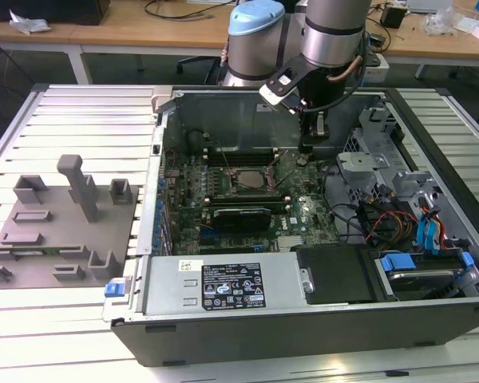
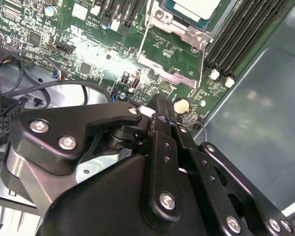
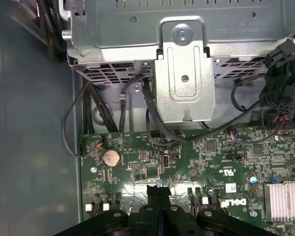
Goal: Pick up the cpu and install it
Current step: 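Close the cpu cover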
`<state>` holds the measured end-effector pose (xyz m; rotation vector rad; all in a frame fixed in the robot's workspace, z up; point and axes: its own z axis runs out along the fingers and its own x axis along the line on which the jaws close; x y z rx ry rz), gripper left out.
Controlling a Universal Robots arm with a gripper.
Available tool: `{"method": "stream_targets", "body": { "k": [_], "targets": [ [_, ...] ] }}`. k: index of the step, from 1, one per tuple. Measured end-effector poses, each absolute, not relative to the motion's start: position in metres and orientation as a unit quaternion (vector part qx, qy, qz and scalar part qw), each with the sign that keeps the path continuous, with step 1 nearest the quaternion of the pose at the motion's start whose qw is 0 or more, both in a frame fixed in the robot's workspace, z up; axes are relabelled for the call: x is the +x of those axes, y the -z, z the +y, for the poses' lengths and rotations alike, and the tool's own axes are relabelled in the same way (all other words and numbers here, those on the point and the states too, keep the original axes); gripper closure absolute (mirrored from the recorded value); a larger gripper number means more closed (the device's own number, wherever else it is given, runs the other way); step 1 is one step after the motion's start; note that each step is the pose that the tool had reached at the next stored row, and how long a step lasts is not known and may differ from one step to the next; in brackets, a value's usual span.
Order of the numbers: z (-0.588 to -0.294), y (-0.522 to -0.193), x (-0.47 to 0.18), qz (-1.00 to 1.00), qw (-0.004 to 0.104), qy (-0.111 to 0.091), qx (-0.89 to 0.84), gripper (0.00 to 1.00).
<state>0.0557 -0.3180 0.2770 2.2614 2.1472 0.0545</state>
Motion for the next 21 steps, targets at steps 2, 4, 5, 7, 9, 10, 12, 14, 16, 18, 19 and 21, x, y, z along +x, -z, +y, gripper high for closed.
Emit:
{"method": "stream_targets", "body": {
  "k": [2,4,5,7,9,10,12,14,16,18,19,21],
  "targets": [
    [-0.318,-0.274,0.056,0.688,0.011,-0.017,0.725,0.89],
    [-0.318,-0.269,0.056,0.688,0.011,-0.017,0.725,0.89],
    [-0.318,-0.266,0.056,0.688,0.011,-0.017,0.725,0.89],
    [-0.318,-0.262,0.056,0.688,0.011,-0.017,0.725,0.89],
    [-0.318,-0.259,0.056,0.688,0.011,-0.016,0.725,0.89],
    [-0.318,-0.258,0.056,0.688,0.010,-0.016,0.725,0.89],
    [-0.318,-0.256,0.056,0.688,0.010,-0.016,0.725,0.89],
    [-0.318,-0.252,0.056,0.688,0.010,-0.016,0.725,0.89],
    [-0.318,-0.249,0.056,0.688,0.010,-0.016,0.725,0.89],
    [-0.318,-0.248,0.056,0.688,0.010,-0.016,0.725,0.89],
    [-0.318,-0.248,0.056,0.688,0.010,-0.016,0.725,0.89],
    [-0.318,-0.248,0.056,0.688,0.010,-0.016,0.725,0.89]
  ]
}}
